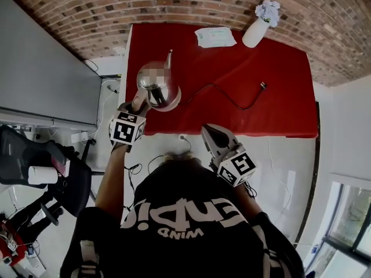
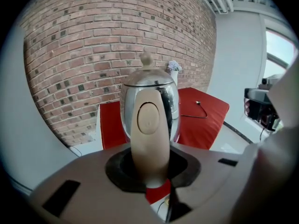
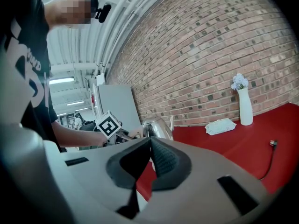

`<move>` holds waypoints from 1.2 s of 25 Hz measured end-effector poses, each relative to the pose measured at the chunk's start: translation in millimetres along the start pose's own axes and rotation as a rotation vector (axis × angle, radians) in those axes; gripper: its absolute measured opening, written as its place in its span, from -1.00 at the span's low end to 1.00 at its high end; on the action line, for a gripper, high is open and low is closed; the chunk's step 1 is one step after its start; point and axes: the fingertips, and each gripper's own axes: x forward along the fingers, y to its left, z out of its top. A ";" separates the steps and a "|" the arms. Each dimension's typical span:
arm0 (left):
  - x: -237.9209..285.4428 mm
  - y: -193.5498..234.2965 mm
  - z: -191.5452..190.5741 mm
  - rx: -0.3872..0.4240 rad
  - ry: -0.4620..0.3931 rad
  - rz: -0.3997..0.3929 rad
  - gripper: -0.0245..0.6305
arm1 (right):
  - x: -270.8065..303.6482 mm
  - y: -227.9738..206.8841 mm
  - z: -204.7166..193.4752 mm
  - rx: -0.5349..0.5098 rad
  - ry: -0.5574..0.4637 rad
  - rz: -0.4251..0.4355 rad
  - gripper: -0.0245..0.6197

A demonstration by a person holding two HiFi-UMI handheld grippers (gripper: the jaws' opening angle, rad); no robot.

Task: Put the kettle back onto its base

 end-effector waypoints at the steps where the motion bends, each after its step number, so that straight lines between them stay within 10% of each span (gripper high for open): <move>1: 4.6 0.3 0.4 0.000 0.004 -0.002 -0.69 | 1.2 -1.1 0.0 0.001 0.002 0.002 -0.86; 30: 38.6 -8.2 -12.6 0.010 0.050 -0.001 -0.69 | -1.3 -33.4 -3.5 0.022 0.020 -0.020 -0.86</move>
